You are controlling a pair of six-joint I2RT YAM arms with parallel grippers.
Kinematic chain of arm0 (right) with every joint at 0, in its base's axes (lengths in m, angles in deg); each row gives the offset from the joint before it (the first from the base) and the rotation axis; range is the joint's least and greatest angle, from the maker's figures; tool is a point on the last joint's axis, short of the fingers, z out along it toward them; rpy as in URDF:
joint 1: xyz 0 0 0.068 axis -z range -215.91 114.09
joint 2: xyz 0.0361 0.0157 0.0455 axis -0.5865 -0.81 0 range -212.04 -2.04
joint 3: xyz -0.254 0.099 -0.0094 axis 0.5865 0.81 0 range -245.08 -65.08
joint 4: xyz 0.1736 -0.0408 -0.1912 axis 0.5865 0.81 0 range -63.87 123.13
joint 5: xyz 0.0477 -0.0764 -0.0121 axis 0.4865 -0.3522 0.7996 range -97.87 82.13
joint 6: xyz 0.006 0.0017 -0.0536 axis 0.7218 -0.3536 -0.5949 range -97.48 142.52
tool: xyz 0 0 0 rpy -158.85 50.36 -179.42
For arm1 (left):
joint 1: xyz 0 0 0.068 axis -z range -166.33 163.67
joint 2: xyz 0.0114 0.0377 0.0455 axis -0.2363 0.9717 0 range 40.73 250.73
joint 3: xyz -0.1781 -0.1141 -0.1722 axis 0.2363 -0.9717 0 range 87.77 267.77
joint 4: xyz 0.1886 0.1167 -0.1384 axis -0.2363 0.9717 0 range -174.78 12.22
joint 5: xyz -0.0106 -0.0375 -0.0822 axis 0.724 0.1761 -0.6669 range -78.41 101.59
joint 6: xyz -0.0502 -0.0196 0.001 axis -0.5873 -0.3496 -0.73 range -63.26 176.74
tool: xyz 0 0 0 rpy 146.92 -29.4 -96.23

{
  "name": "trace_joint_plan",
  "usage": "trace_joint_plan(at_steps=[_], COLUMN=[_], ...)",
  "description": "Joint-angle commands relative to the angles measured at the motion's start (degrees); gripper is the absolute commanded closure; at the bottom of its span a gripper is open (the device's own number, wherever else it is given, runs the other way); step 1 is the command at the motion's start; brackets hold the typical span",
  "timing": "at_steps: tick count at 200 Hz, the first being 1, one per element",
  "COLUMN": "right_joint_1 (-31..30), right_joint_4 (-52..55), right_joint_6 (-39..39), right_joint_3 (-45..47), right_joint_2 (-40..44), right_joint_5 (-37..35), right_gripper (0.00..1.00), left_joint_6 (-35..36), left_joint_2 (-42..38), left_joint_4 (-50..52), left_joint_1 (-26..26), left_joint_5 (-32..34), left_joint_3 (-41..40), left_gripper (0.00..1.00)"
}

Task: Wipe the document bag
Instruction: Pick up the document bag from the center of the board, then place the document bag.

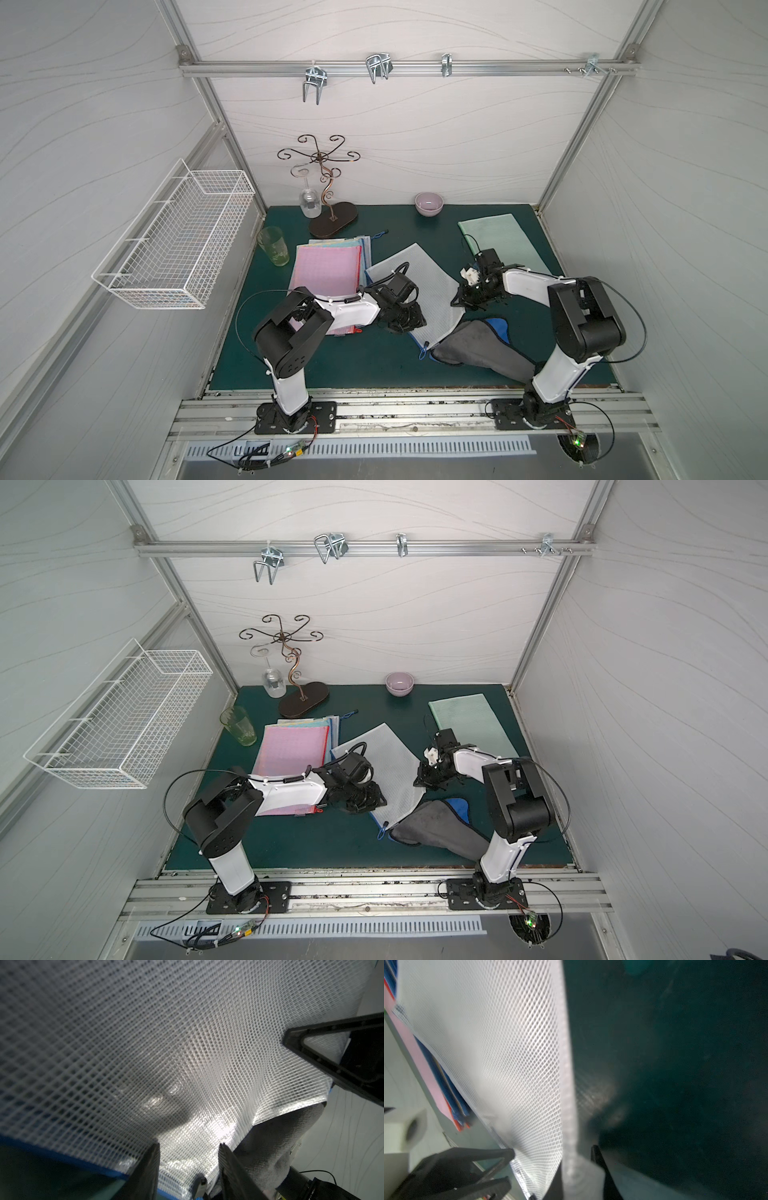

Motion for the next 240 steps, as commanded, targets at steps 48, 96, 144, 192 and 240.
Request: trace_joint_plan(at_steps=[48,96,144,192,240], right_joint_1=[2.8,10.61,19.27,21.57,25.53], right_joint_4=[20.96,21.37,18.21,18.82,17.99], right_joint_6=[1.42,-1.28,-9.88,-16.02,-13.53], right_joint_3=[-11.59,-18.32,-28.93,-34.28,-35.06], right_joint_2=[9.19,6.32,-4.98,-11.93,-16.31], right_joint_5=[-30.06,-40.05,-35.07,-37.77,-36.79], right_gripper=[1.0,1.0,1.0,1.0,1.0], left_joint_6=[1.84,2.15,2.52,4.3,4.37], left_joint_2=[-12.78,-18.19,-21.75,-24.6,-24.01], left_joint_4=[2.74,5.23,7.17,11.1,11.66], left_joint_1=[-0.13,-0.2,-0.21,-0.3,-0.58], left_joint_5=[2.77,2.76,4.13,6.72,6.72], left_joint_3=[-0.74,-1.01,-2.79,-2.45,-2.62], left_gripper=[0.51,0.51,0.51,0.51,0.51])
